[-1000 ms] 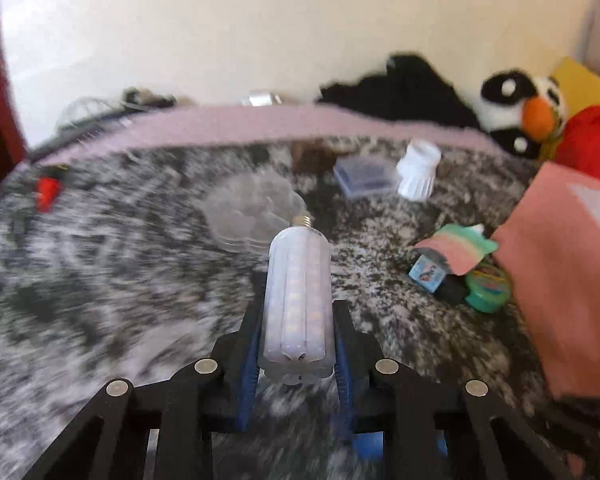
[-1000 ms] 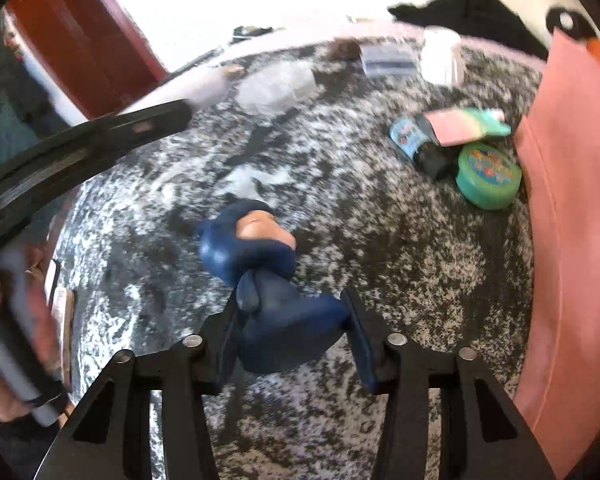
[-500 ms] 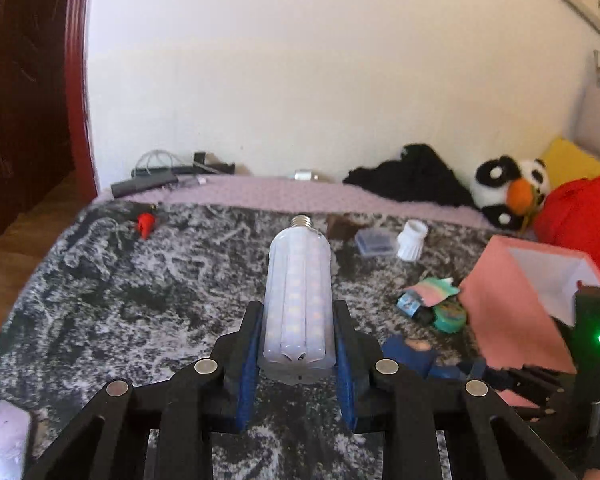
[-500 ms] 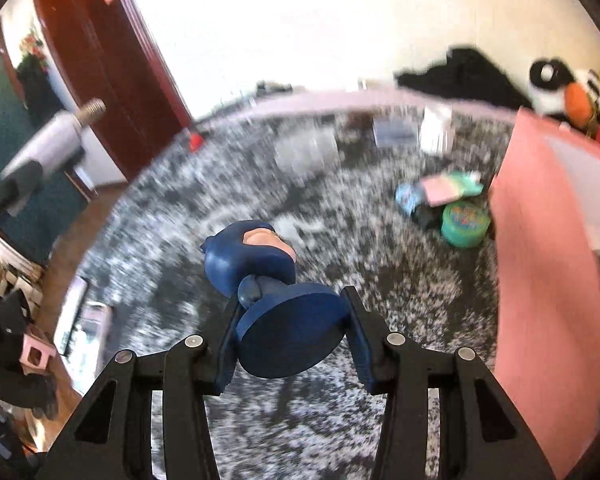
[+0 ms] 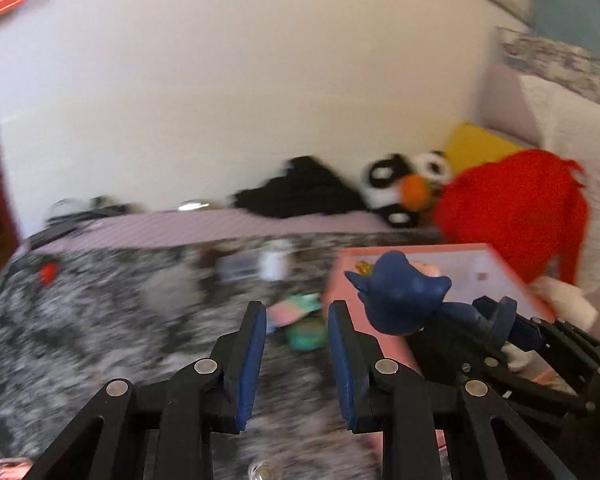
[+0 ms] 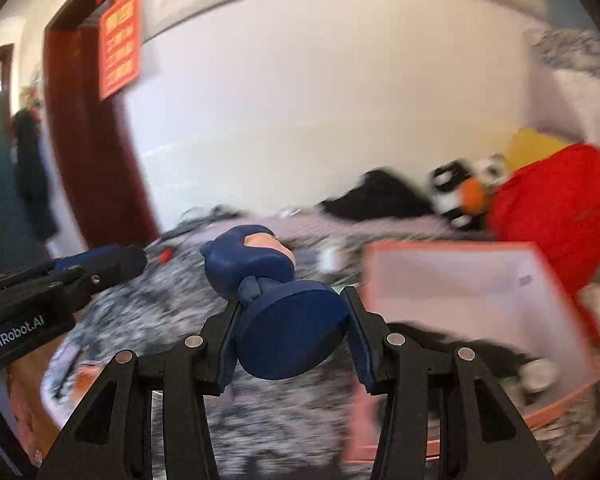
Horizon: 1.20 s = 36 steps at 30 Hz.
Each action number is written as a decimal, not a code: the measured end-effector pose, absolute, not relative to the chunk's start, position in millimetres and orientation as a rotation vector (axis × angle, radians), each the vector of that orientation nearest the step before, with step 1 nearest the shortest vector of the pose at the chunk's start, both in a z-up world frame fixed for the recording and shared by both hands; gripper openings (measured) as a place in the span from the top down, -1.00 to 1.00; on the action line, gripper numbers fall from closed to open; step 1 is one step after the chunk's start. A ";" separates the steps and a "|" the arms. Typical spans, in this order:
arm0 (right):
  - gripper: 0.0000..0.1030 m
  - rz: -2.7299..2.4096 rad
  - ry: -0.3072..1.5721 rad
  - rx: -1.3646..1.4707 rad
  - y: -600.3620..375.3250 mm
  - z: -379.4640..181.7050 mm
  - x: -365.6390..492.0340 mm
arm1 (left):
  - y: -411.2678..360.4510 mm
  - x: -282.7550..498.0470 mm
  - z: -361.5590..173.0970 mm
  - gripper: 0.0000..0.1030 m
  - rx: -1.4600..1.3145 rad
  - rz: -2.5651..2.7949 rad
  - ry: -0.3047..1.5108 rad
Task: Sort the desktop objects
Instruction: 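Drop the blue figure into the pink box with the right tool while the left tool drops the white tube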
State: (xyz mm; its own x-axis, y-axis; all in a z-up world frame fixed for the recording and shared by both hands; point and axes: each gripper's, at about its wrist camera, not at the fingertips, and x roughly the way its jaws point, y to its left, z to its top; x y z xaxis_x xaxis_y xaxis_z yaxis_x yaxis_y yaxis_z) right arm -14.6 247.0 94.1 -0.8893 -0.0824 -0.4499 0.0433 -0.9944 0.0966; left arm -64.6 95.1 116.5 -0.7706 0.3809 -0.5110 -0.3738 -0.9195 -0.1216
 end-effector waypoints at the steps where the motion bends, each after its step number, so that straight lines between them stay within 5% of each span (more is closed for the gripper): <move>1: 0.04 -3.029 -0.127 0.711 260.9 96.7 -10.6 | 111.8 -66.4 118.0 0.47 -0.763 2.604 -0.010; 9: 0.04 -3.211 -0.318 0.823 376.5 82.9 -9.7 | 235.2 -87.1 108.7 0.47 -0.798 2.429 0.096; 16: 0.04 -3.205 -0.463 0.937 423.2 62.1 -27.2 | 228.9 -101.8 86.1 0.46 -0.855 2.400 0.113; 17: 0.04 -3.199 -0.462 0.946 423.9 59.4 -29.3 | 216.8 -101.3 77.7 0.41 -0.869 2.387 0.138; 19: 0.04 -3.180 -0.457 0.962 422.9 55.9 -33.1 | 191.5 -99.5 59.2 -0.09 -0.893 2.362 0.199; 22: 0.04 -3.160 -0.438 0.976 418.2 53.2 -38.1 | 157.0 -97.9 20.0 -0.34 -0.972 2.288 0.330; 34: 0.04 -3.097 -0.461 1.037 399.4 42.4 -48.0 | 161.3 -117.8 -136.7 -0.34 -1.331 1.991 0.643; 35: 0.04 -3.096 -0.458 1.041 398.6 41.9 -48.1 | 161.9 -117.0 -134.8 -0.22 -1.334 1.994 0.619; 36: 0.04 -3.095 -0.457 1.045 398.5 41.2 -48.4 | 161.2 -116.4 -131.2 0.26 -1.337 2.001 0.602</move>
State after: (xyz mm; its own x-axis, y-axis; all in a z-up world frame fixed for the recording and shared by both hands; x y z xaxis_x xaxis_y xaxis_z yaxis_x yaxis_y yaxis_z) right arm -48.3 398.5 41.2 -0.7881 0.0591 -0.6127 -0.2337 -0.9496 0.2091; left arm -116.4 161.2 -131.2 -0.2692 0.2612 -0.9270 -0.7292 -0.6840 0.0190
